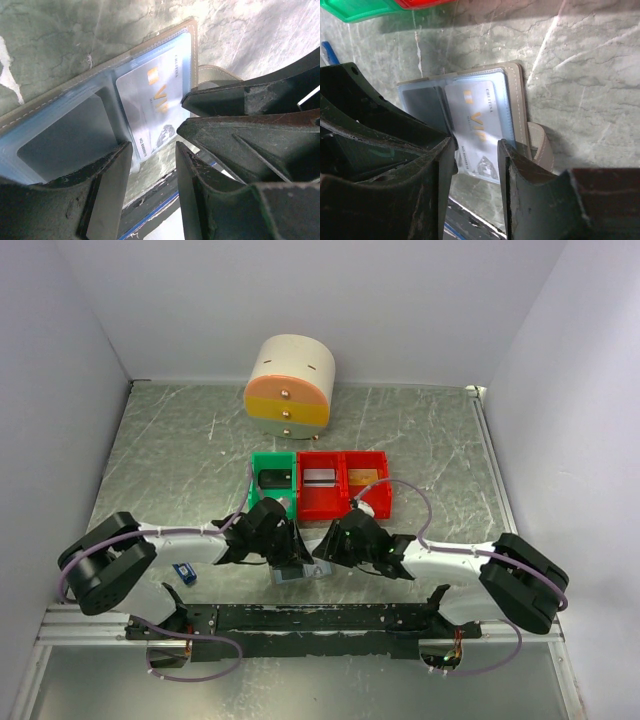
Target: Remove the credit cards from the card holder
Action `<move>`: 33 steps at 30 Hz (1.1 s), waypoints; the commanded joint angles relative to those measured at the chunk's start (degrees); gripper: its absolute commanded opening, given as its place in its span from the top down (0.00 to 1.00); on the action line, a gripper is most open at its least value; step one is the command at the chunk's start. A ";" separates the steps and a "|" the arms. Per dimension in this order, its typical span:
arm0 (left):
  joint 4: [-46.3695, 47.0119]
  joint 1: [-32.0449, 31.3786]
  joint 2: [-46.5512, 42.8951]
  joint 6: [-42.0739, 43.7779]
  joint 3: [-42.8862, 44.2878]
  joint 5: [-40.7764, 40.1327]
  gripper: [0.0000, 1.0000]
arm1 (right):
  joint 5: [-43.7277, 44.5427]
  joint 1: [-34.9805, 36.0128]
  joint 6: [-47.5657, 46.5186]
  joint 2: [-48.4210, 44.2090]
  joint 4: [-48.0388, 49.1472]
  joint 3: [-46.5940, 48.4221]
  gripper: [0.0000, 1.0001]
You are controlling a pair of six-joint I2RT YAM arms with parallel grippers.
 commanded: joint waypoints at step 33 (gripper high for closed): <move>3.18 -0.28 -1.17 -0.25 -3.00 -2.32 0.61 | -1.09 -0.93 -5.69 -1.67 -6.56 2.73 0.73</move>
